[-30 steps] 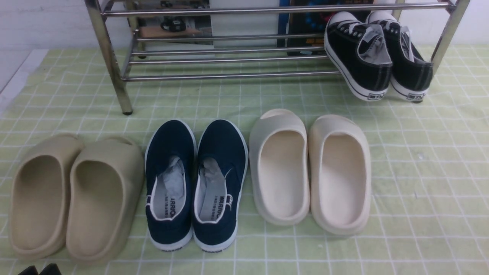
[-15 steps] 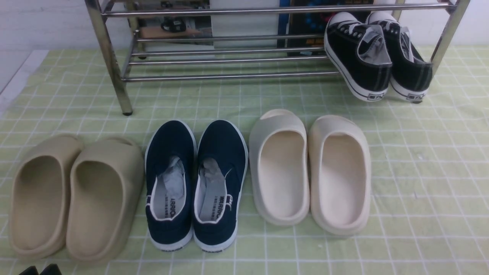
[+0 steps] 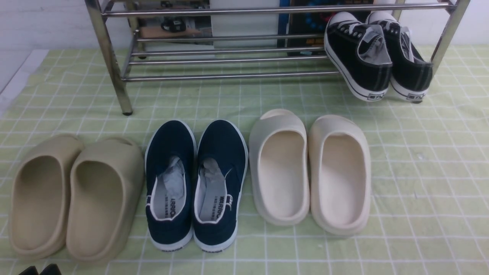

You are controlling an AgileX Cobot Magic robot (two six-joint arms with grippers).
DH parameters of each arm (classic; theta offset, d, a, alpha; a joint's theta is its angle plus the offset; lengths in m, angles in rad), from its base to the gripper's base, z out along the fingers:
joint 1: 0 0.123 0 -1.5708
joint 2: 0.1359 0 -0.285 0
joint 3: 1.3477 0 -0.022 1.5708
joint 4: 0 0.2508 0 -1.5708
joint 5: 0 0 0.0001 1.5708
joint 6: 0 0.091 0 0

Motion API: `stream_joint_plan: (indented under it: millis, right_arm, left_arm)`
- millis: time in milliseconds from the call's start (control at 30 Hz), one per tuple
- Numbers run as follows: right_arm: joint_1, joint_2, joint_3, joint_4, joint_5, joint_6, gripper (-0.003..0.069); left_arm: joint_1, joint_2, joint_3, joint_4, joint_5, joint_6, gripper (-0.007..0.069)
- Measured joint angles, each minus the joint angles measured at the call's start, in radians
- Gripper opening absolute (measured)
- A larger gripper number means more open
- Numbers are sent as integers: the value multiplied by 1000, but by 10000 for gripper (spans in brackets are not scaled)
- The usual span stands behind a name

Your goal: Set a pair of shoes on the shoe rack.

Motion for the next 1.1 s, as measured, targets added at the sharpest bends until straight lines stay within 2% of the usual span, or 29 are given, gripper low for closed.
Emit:
stream_joint_plan:
  millis: [167,300,400,500,1100]
  right_arm:
    - [0,0,0,33,70,16,23]
    - [-10,0,0,46,197,120,10]
    - [-20,0,0,45,332,248,5]
    - [-20,0,0,45,426,292,5]
    - [-20,0,-8,50,475,314,8]
  left_arm:
    - [0,0,0,0,0,0,239]
    - [0,0,0,0,0,0,239]
    - [0,0,0,0,0,0,239]
    - [0,0,0,0,0,0,239]
    - [0,0,0,0,0,0,239]
